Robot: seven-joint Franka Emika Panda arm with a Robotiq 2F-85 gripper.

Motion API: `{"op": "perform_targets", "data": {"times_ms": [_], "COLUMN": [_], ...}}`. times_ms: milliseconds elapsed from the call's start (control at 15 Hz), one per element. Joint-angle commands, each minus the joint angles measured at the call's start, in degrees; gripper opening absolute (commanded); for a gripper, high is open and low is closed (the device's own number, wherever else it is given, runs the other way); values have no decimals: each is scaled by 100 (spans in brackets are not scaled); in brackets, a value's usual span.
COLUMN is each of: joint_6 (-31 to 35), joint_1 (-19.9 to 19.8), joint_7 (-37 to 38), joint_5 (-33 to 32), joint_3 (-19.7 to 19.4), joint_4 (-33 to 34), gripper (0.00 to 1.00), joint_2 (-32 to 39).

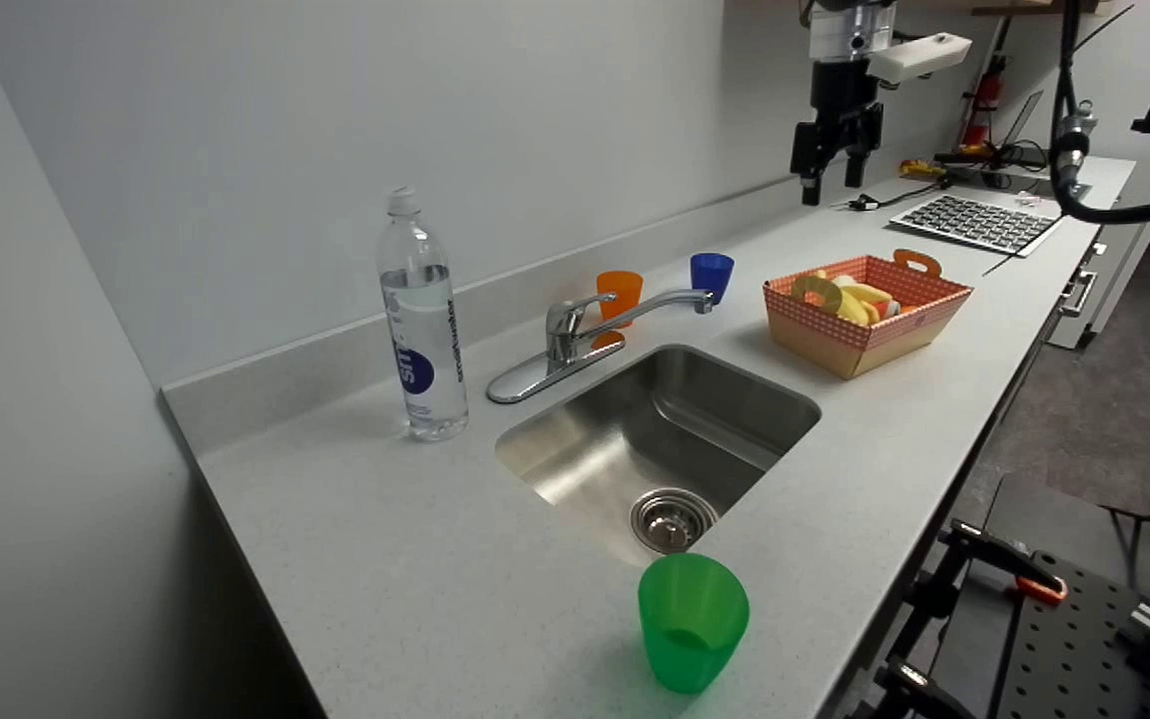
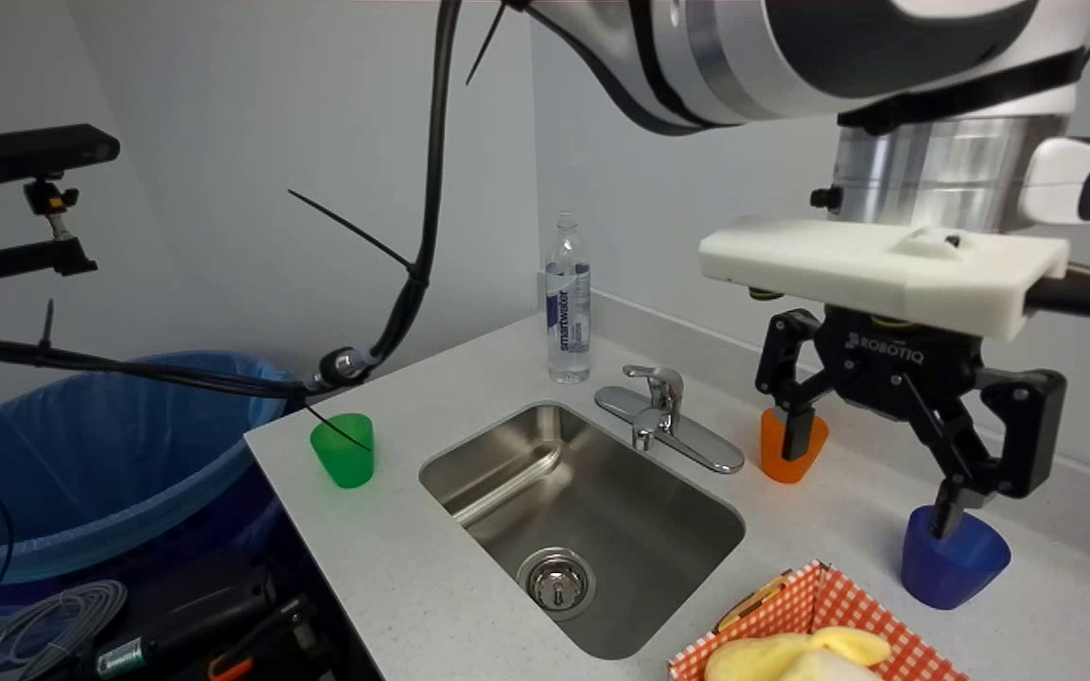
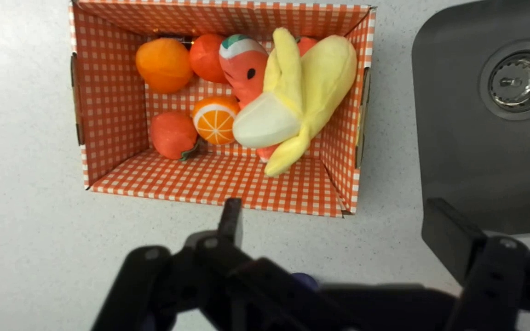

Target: Move the box slightly to the left

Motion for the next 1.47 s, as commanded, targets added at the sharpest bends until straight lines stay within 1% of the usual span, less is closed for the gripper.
{"op": "perform_targets", "data": {"times_ms": [0,67,267,933,1133,1400], "joint_6": [-44,-12,-13,-13,352,913], "joint_1": [-70,-75,-77,-77,-95,-100], "joint_7": [320,140,240,252,209,199], "joint_5": [68,-6,-9,-9,157,398], "joint_3": [80,95,111,110,162,287], "joint_4": [420,131,268,303,245,254], "gripper": [100,100,100,100,100,100], "joint_2": [442,217,386,394,516,979]}}
